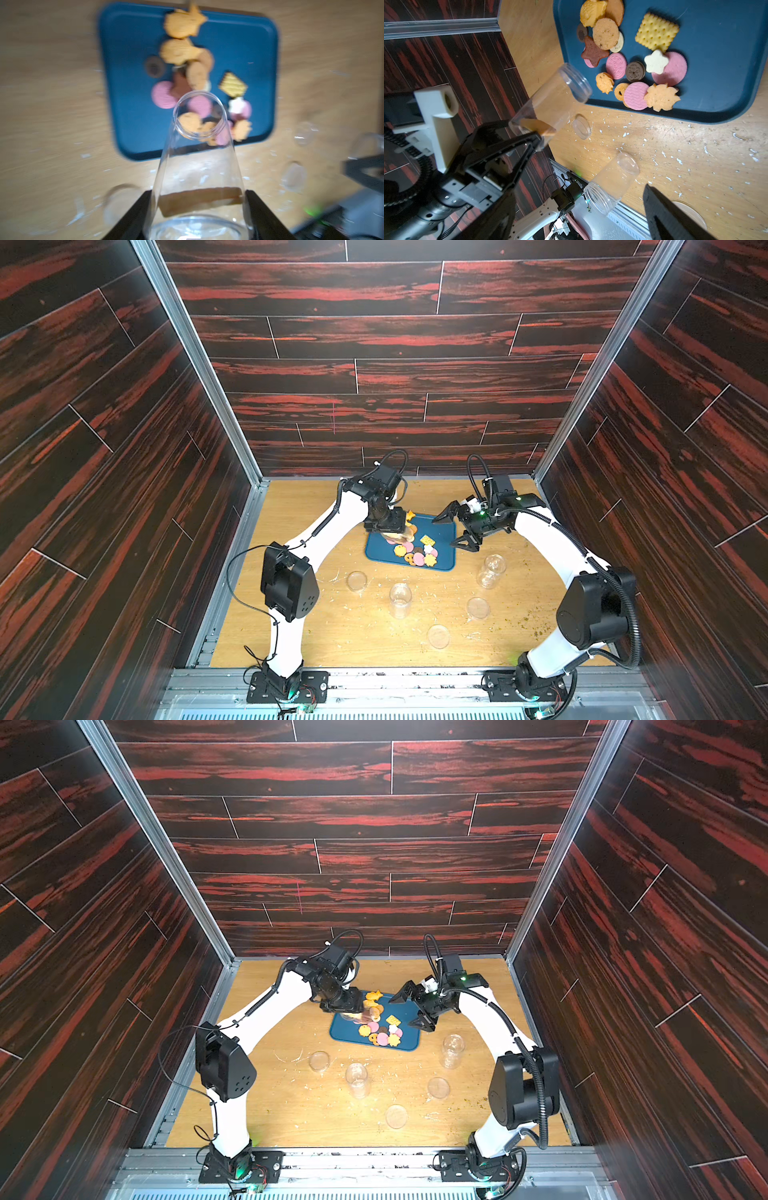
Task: Pour the cookies out of the jar
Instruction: Pour the cookies in the jar onto the tray.
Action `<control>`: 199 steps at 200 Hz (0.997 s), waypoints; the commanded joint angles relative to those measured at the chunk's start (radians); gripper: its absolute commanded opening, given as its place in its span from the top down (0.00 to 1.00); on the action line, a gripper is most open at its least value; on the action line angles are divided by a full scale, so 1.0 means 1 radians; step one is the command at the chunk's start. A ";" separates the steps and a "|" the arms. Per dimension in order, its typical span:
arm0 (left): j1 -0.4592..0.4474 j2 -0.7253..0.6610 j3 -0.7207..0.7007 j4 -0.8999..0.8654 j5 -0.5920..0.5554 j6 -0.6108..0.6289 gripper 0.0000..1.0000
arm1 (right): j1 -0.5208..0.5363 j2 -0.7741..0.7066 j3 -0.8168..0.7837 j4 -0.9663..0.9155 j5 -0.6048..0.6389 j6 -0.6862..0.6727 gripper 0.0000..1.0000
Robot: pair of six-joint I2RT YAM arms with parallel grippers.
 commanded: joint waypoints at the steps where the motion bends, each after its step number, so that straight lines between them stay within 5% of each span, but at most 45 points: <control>1: -0.073 -0.012 0.068 -0.069 -0.214 0.108 0.41 | -0.004 -0.003 0.024 -0.020 0.005 -0.012 0.01; 7: -0.080 0.037 0.139 -0.156 -0.227 0.109 0.40 | -0.004 -0.002 0.023 -0.018 0.004 -0.010 0.01; 15: -0.056 0.089 0.219 -0.272 -0.052 0.100 0.39 | -0.004 -0.004 0.022 -0.017 0.001 -0.010 0.01; 25: -0.009 0.053 0.103 -0.120 0.152 0.024 0.40 | -0.004 -0.006 0.020 -0.018 0.001 -0.012 0.01; 40: -0.075 -0.032 0.019 -0.010 -0.178 0.081 0.40 | -0.005 -0.015 0.014 -0.021 0.005 -0.013 0.01; 48: -0.083 -0.016 0.053 -0.067 -0.229 0.083 0.39 | -0.004 -0.023 0.008 -0.016 0.008 -0.011 0.01; 58: -0.032 0.018 0.088 -0.124 -0.038 0.037 0.39 | -0.004 -0.032 -0.005 -0.010 0.007 -0.007 0.01; 71: -0.002 -0.027 -0.019 0.042 0.140 -0.024 0.42 | -0.003 -0.033 -0.009 -0.010 0.001 -0.012 0.01; 83: -0.051 -0.080 -0.061 0.070 -0.108 0.027 0.42 | -0.004 -0.038 -0.014 -0.011 0.006 -0.014 0.01; 97: -0.130 0.007 0.131 -0.172 -0.442 0.146 0.42 | -0.003 -0.049 -0.027 -0.005 0.013 -0.013 0.01; 109: -0.080 0.076 0.229 -0.279 -0.207 0.111 0.41 | -0.005 -0.050 -0.031 -0.002 0.009 -0.013 0.01; 122: -0.008 -0.024 -0.011 0.049 0.142 -0.005 0.41 | -0.004 -0.043 -0.030 0.000 0.001 -0.017 0.01; 134: -0.023 -0.136 -0.186 0.248 -0.001 -0.050 0.42 | -0.004 -0.043 -0.026 0.002 -0.002 -0.017 0.01; 149: -0.088 -0.096 -0.048 0.018 -0.368 0.094 0.42 | -0.004 -0.053 -0.029 0.002 0.010 -0.017 0.02; 157: -0.118 -0.040 0.039 -0.096 -0.475 0.146 0.41 | -0.004 -0.055 -0.034 0.000 0.012 -0.019 0.01; 167: -0.097 0.014 0.110 -0.190 -0.337 0.143 0.39 | -0.004 -0.052 -0.036 0.000 0.008 -0.023 0.01; 179: -0.059 -0.011 0.021 -0.077 -0.101 0.131 0.39 | -0.004 -0.043 -0.033 0.002 0.001 -0.022 0.01; 199: -0.083 -0.099 -0.137 0.147 -0.167 0.111 0.39 | -0.004 -0.047 -0.024 0.002 0.006 -0.023 0.01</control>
